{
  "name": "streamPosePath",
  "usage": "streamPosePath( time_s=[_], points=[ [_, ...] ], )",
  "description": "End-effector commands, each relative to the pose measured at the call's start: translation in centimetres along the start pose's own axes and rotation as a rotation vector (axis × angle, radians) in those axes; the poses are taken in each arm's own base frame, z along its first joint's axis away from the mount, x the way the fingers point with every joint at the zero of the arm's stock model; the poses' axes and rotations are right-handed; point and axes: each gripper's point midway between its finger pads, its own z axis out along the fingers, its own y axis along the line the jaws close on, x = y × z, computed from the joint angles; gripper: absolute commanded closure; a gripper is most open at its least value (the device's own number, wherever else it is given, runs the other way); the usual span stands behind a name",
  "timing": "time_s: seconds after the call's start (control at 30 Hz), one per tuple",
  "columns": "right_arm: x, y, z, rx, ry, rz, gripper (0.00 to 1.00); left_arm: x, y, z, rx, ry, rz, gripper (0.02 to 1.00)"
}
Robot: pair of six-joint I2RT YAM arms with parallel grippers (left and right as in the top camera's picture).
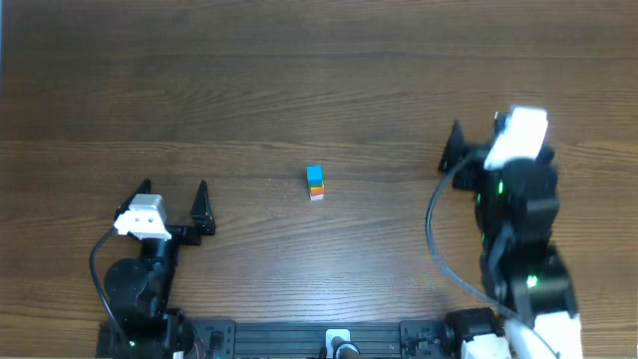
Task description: Stack Cubes
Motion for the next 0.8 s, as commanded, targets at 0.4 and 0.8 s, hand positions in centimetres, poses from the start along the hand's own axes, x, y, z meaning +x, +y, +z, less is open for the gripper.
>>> streamPosePath(
  time_s=[0.4, 0.8],
  points=[
    [4.6, -2.2, -3.3, -0.030, -0.324, 0.059, 0.007, 0.0, -0.1, 0.0, 0.009, -0.004, 0.015, 0.018],
    [8.6, -1.9, -2.0, -0.061, -0.349, 0.068, 0.009, 0.0, -0.1, 0.0, 0.009, -0.004, 0.015, 0.020]
  ],
)
